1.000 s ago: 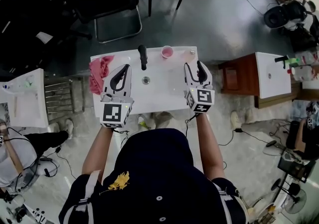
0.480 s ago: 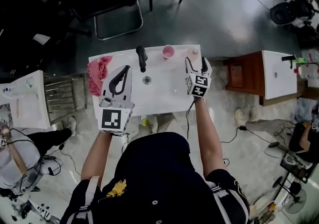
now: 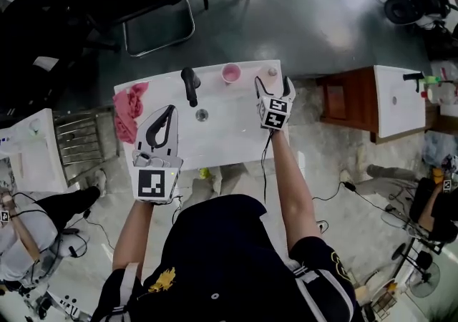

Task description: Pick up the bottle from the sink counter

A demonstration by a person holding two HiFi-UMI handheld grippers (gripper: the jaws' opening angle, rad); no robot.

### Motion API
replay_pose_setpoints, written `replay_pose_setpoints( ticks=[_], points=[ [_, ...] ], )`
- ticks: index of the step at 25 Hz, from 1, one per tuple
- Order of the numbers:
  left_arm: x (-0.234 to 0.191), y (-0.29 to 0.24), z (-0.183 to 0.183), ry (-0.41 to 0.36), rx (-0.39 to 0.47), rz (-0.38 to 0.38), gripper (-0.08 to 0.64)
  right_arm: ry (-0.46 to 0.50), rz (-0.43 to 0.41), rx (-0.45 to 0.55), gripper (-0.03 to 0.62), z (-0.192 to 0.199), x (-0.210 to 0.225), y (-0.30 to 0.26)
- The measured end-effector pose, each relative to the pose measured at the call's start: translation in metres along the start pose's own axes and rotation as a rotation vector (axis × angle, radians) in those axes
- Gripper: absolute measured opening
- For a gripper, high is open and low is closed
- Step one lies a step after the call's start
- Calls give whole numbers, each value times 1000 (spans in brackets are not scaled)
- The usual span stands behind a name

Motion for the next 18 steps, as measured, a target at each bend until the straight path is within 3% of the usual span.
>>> replay_pose_setpoints(
  ticks=[3, 7, 12, 18],
  points=[
    [4, -6, 4, 9, 19, 0, 18, -2, 2, -20, 431, 11, 4, -10],
    [7, -15, 12, 47, -21, -5, 18, 16, 25, -64, 447, 30, 13, -26],
    [0, -17, 28, -41, -56, 26, 18, 18, 24, -83, 463, 38, 11, -51],
    [2, -20, 35, -39, -79, 20, 18, 30, 25, -107, 465, 50, 15, -69]
  ],
)
Point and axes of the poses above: the fingertips, and each gripper's own axes: y backward along the fingers, x to its right, z out of its underside, the point moved 8 cm from there along y, backward along the fingers, and after that the axes turned 10 degrees about x, right-handed, at the moved point
